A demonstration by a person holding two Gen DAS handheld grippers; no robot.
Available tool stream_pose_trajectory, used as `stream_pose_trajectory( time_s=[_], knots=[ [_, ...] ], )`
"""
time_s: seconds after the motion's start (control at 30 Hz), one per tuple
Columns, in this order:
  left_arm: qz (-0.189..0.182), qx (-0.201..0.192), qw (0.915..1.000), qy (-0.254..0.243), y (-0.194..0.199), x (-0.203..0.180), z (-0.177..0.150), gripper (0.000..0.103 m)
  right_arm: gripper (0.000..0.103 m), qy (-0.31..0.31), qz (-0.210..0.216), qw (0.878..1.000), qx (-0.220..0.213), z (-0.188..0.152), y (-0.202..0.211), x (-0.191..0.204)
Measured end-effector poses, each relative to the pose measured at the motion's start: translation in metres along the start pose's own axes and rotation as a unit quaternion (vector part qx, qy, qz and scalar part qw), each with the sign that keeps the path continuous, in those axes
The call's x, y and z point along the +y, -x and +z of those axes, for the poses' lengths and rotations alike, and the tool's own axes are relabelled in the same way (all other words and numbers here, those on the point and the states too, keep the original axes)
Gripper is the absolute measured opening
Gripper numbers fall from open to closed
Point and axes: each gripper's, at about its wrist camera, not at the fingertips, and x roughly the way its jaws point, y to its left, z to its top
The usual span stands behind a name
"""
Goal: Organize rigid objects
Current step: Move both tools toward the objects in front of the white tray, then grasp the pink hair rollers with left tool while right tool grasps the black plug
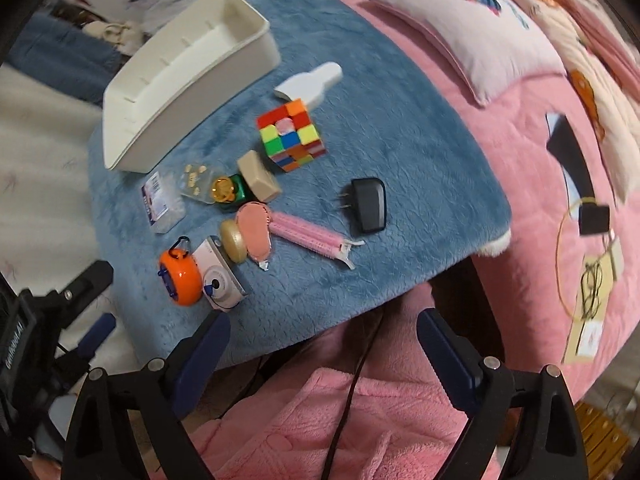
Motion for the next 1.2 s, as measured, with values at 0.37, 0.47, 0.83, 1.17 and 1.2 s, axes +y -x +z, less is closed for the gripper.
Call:
stream_pose_trajectory(
  time_s=[0.37, 0.47, 0.83, 1.17, 1.2],
  knots=[
    [0.011, 0.029, 0.9993, 0.020, -0.021, -0.004, 0.009, 0.102, 0.092, -0.015, 0.025, 0.998, 0.056, 0.031, -0.030, -0.009],
    [0.021, 0.033, 0.9986, 0.036, -0.029, -0.011, 0.009, 0.101, 0.092, -0.030, 0.042, 0.995, 0.084, 0.045, -0.045, -0.017],
    [0.033, 0.111, 0.9818, 0.151, -0.085, -0.029, -0.007, 0.089, 0.085, -0.068, 0.046, 0.975, 0.207, 0.092, -0.110, -0.051],
    [0.036, 0.142, 0.9552, 0.257, -0.136, -0.034, -0.021, 0.071, 0.073, -0.002, 0.018, 0.971, 0.238, 0.122, -0.150, -0.050],
    [0.039, 0.143, 0.9533, 0.263, -0.139, -0.033, -0.021, 0.068, 0.072, 0.003, 0.021, 0.970, 0.242, 0.122, -0.152, -0.050]
  ],
)
